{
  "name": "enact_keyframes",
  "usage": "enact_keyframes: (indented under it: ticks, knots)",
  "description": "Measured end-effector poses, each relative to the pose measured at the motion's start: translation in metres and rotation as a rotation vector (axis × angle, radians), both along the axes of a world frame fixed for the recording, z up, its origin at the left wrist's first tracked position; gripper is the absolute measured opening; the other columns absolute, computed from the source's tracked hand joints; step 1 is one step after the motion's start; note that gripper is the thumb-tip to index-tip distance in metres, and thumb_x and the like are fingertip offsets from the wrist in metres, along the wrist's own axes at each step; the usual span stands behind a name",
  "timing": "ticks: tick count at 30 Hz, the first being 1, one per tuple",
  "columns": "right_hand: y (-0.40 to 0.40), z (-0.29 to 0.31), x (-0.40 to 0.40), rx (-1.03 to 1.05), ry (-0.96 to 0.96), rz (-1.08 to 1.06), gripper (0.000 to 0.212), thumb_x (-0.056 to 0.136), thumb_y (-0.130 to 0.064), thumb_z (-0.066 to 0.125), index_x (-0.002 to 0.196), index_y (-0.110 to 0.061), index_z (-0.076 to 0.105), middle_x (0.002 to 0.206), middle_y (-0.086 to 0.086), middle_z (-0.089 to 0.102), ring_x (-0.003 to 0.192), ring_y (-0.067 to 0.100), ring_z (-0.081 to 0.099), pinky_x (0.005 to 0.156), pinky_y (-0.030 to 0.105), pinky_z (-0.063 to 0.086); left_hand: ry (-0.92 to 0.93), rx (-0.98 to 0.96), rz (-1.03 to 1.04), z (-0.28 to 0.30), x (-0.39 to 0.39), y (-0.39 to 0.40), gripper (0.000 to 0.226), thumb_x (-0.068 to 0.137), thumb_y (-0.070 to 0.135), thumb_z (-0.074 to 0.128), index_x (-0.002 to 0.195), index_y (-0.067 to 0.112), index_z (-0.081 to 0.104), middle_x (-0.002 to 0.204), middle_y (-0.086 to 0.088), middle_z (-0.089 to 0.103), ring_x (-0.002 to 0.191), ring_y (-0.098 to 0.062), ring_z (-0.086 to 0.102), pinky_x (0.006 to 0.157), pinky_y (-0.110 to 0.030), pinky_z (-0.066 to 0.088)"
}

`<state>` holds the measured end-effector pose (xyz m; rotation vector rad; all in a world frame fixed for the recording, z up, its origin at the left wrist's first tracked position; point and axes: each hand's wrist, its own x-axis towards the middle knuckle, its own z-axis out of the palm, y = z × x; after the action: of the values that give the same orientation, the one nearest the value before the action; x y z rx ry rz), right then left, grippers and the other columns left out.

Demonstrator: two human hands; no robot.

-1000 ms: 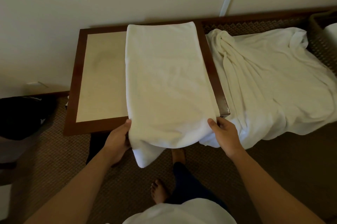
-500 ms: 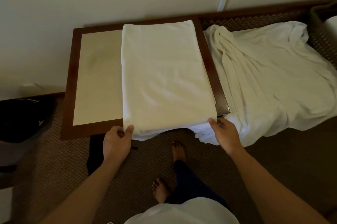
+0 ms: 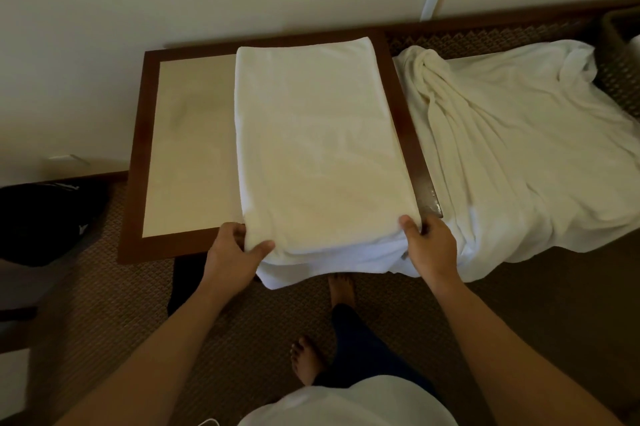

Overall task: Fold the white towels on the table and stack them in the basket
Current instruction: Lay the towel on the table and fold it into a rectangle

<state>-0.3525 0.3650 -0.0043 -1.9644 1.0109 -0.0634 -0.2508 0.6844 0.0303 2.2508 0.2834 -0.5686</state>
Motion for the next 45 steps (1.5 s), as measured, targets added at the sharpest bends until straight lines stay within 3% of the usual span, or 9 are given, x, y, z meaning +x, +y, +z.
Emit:
enact_keyframes:
  ticks: [4,7,11,20,25,32,36,41,45]
  knots:
    - [-0.003,0.001,0.002,-0.069,0.050,0.025,0.039,0.094,-0.044,0.065,0.072,-0.014,0.054,0.075,0.003,0.059,0.074,0.023,0.059,0.074,0.045,0.050,-0.012,0.025,0.118,-0.005,-0.001,0.010,0.035,0.089,0.030,0.077,0.118,0.021,0.058,0.100,0.008,0.062,0.091,-0.017,0.061,0.064,-0.027,0.045]
    - [-0.001,0.006,0.003,-0.103,0.067,0.019,0.042,0.089,-0.049,0.067,0.064,-0.018,0.052,0.068,0.001,0.058,0.071,0.023,0.059,0.074,0.048,0.053,-0.128,0.164,0.122,-0.010,-0.012,0.000,0.034,0.088,0.020,0.065,0.121,0.023,0.055,0.111,0.000,0.055,0.102,-0.026,0.057,0.080,-0.041,0.048]
    - [-0.003,0.012,0.007,-0.176,0.018,0.029,0.043,0.083,-0.053,0.070,0.058,-0.024,0.052,0.068,0.001,0.058,0.069,0.022,0.059,0.066,0.041,0.053,-0.060,0.228,0.011,-0.008,-0.006,-0.008,0.053,0.091,0.047,0.061,0.137,0.022,0.051,0.130,-0.004,0.053,0.117,-0.031,0.053,0.099,-0.053,0.048]
    - [0.000,0.015,0.019,-0.270,0.109,0.002,0.025,0.087,-0.038,0.064,0.071,-0.019,0.060,0.087,0.003,0.055,0.087,0.031,0.056,0.086,0.049,0.049,-0.059,0.208,-0.002,-0.006,0.007,-0.009,0.030,0.085,0.026,0.056,0.113,0.014,0.054,0.106,-0.005,0.056,0.100,-0.031,0.055,0.084,-0.050,0.052]
    - [-0.006,0.020,0.042,-0.210,0.137,0.119,0.040,0.091,-0.061,0.057,0.081,-0.022,0.057,0.083,-0.006,0.059,0.090,0.026,0.056,0.086,0.045,0.045,-0.092,0.012,0.106,-0.001,0.024,-0.016,0.053,0.095,0.038,0.067,0.138,0.017,0.044,0.114,0.003,0.059,0.101,-0.022,0.059,0.081,-0.038,0.048]
    - [-0.006,0.011,0.045,-0.305,0.197,0.065,0.025,0.102,-0.035,0.052,0.086,-0.017,0.056,0.070,-0.009,0.047,0.082,0.026,0.051,0.079,0.039,0.031,-0.262,0.360,-0.065,-0.015,0.011,-0.020,0.055,0.103,0.027,0.050,0.152,0.013,0.030,0.140,-0.020,0.049,0.121,-0.040,0.052,0.092,-0.051,0.047]
    - [-0.004,0.013,0.060,-0.301,0.159,0.095,0.030,0.099,-0.041,0.050,0.083,-0.016,0.055,0.078,-0.004,0.056,0.083,0.025,0.054,0.082,0.042,0.036,-0.228,0.222,0.073,-0.010,0.023,-0.024,0.059,0.103,0.034,0.048,0.154,0.013,0.029,0.143,-0.017,0.051,0.125,-0.038,0.053,0.099,-0.051,0.045]
    - [-0.006,0.010,0.068,-0.368,-0.052,0.134,0.037,0.103,-0.042,0.053,0.077,-0.016,0.048,0.066,-0.004,0.049,0.067,0.026,0.054,0.068,0.042,0.045,-0.233,0.257,0.077,-0.017,0.045,-0.020,0.054,0.105,0.054,0.039,0.130,0.009,0.052,0.120,-0.015,0.065,0.106,-0.036,0.061,0.079,-0.042,0.048]
    - [-0.006,0.002,0.064,-0.435,0.052,0.093,0.033,0.103,-0.037,0.051,0.078,-0.017,0.047,0.067,-0.002,0.048,0.069,0.031,0.057,0.067,0.046,0.049,-0.291,0.461,-0.018,-0.021,0.039,-0.028,0.041,0.107,0.046,0.036,0.115,0.008,0.050,0.112,-0.015,0.060,0.096,-0.038,0.059,0.068,-0.042,0.041]
